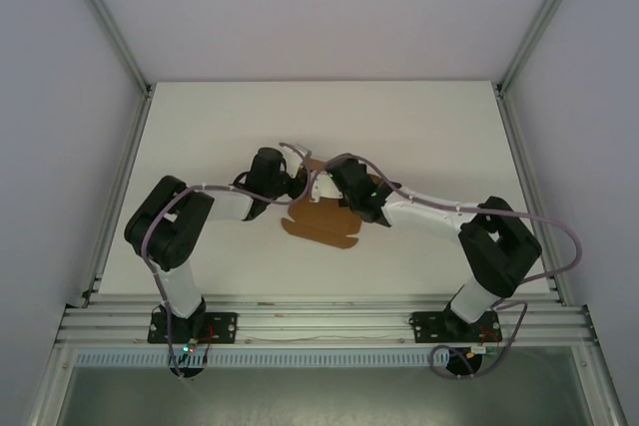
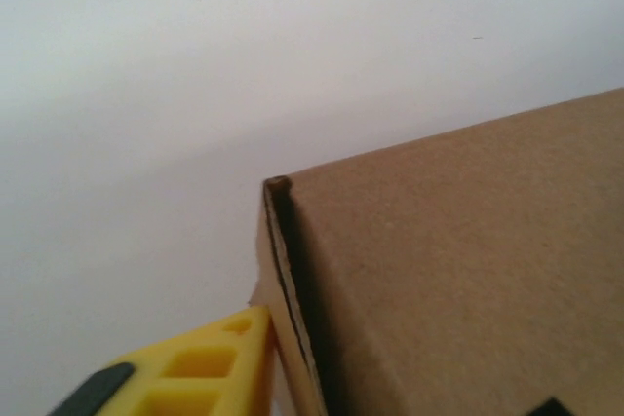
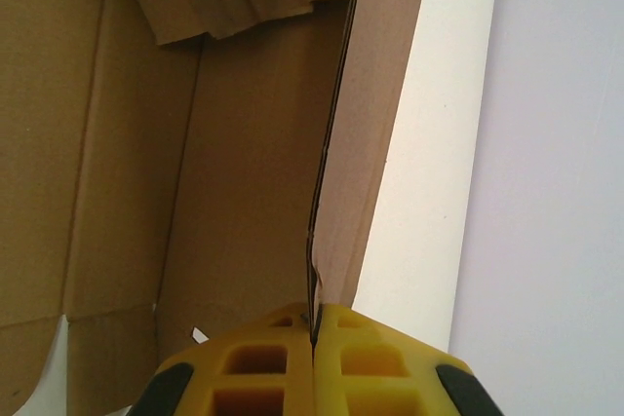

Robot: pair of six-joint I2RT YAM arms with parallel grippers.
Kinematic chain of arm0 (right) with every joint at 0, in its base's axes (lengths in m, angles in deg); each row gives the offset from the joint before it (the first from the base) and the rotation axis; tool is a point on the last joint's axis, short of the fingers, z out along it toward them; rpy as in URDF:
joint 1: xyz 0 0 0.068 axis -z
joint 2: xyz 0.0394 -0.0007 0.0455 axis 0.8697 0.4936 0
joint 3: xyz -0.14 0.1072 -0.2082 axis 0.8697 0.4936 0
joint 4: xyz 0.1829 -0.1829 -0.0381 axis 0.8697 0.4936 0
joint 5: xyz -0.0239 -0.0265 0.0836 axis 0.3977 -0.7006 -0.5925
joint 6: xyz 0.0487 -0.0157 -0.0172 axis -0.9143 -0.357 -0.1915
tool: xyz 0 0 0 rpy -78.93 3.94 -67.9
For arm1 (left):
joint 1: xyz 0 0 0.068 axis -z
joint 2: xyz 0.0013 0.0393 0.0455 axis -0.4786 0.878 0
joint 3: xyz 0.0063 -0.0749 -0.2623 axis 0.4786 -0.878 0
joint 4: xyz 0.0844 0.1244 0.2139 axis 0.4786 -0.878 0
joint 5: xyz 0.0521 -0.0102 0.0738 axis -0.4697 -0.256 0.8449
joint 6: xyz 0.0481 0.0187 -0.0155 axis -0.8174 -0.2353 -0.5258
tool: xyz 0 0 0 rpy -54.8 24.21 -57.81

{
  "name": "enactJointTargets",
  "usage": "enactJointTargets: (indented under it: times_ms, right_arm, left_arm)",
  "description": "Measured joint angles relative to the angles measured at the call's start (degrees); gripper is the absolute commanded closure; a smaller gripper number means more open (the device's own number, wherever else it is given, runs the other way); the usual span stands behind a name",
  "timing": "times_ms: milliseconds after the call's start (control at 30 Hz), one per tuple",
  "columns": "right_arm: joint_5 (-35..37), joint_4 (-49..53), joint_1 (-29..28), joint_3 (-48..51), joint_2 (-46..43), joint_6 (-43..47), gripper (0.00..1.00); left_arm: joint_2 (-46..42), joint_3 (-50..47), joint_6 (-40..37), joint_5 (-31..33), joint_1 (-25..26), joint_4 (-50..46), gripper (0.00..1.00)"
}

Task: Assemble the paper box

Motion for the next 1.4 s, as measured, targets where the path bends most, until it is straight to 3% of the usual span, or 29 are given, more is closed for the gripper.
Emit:
enactJointTargets:
  times_ms: [133,233,300,367,467,533,633,767,933,1167,1267,1400]
  right_arm:
    - [-0.5,1.3,0.0,-0.5,0.0,-2.0,0.9]
    - [-2.7,1.9,0.2,-0.7,-0.1,-4.5,0.67]
    - [-4.9,2.2,0.2,-0.7,-0.5,-6.8,0.58]
    - [-6.9,2.3,0.3,-0.3,-1.9,-10.0,0.42]
    - [-10.5,2.2,1.2,0.6,-6.7,-15.9,0.38]
    - [-13.8,2.1,2.6,1.7,-11.6,-21.0,0.28]
    - [-18.8,1.4,5.3,3.4,-18.7,-28.9,0.23]
    - [-24.5,1.4,8.8,2.9,-21.4,-40.1,0.3]
    - [-28.6,7.0,11.6,-2.7,-12.5,-47.9,0.36]
    - [-33.4,17.1,13.5,-13.7,0.7,-49.6,0.49]
    - [-35.4,20.7,13.6,-17.5,4.7,-49.1,0.57]
    - [-37.4,23.5,13.6,-19.1,8.2,-48.0,0.59]
  left_arm:
    - [0.8,0.9,-0.1,2.1,0.7,0.3,0.83]
    - [0.8,0.9,-0.4,3.4,0.9,0.6,0.84]
    - [0.7,0.5,-0.6,3.8,1.2,1.4,0.84]
    - [0.5,-0.1,-1.1,4.0,1.6,1.8,0.84]
    - [-0.5,-1.3,-1.6,4.2,2.3,2.1,0.84]
    - [-1.2,-2.1,-2.0,4.2,2.7,2.1,0.83]
    - [-1.9,-3.1,-2.9,4.4,3.8,2.0,0.81]
    - [-3.0,-4.5,-3.0,4.3,5.2,2.0,0.78]
    - [-4.0,-5.7,-3.1,4.3,6.4,2.0,0.76]
    - [-4.3,-6.1,-4.3,4.7,7.1,2.0,0.71]
    - [-4.7,-6.7,-4.6,4.6,7.1,2.2,0.6]
    - [-4.9,-7.6,-5.0,4.7,7.1,2.1,0.5]
